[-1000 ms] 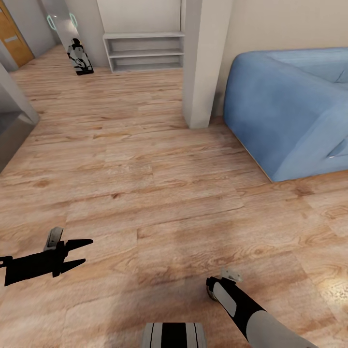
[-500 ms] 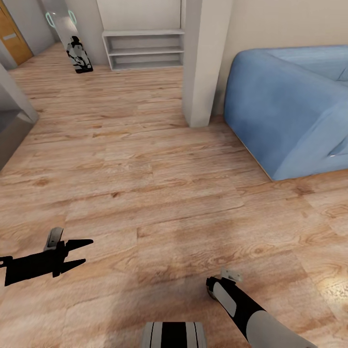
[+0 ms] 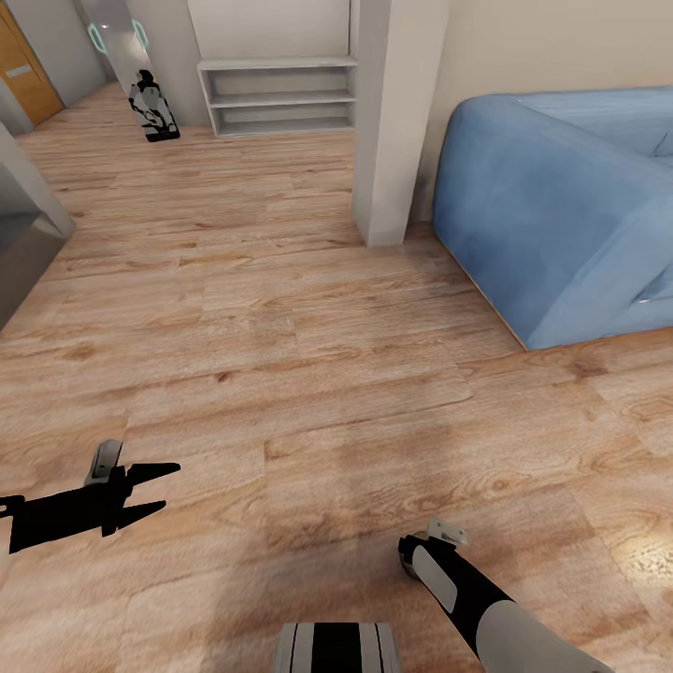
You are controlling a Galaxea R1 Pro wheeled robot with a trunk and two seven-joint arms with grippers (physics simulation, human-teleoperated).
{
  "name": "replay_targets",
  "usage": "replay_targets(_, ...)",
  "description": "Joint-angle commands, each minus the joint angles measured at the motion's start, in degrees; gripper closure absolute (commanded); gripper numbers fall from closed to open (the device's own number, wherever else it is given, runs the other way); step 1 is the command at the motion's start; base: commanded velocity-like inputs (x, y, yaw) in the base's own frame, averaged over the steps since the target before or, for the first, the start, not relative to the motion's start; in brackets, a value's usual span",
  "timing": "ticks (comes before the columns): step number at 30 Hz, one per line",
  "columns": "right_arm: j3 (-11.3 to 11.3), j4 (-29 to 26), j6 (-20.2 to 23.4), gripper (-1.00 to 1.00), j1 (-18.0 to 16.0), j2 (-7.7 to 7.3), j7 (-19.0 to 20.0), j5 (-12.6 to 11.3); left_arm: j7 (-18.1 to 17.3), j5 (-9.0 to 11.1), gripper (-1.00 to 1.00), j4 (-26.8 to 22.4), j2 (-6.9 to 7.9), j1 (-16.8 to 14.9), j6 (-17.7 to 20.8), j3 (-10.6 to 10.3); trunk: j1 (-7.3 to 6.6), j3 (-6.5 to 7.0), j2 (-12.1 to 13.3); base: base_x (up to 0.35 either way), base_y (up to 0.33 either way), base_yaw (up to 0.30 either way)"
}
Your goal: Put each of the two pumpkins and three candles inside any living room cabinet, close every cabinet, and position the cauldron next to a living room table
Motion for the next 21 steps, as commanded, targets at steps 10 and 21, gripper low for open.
replay_targets(10, 0.4, -0.1, 0.3, 1.00, 0.0, -0.07, -0.5, -0.4, 0.6, 0.6, -1.00, 0.0, -0.08, 0.0, 0.2, -0.3, -0.01, -0.04, 0.0, 0.000, 0.000, 0.000)
replay_targets(21, 0.4, -0.1, 0.3, 1.00, 0.0, -0.07, -0.5, -0.4, 0.6, 0.5, -1.00, 0.0, -0.08, 0.0, 0.2, -0.4, -0.24, 1.95, 0.1, 0.000, 0.000, 0.000)
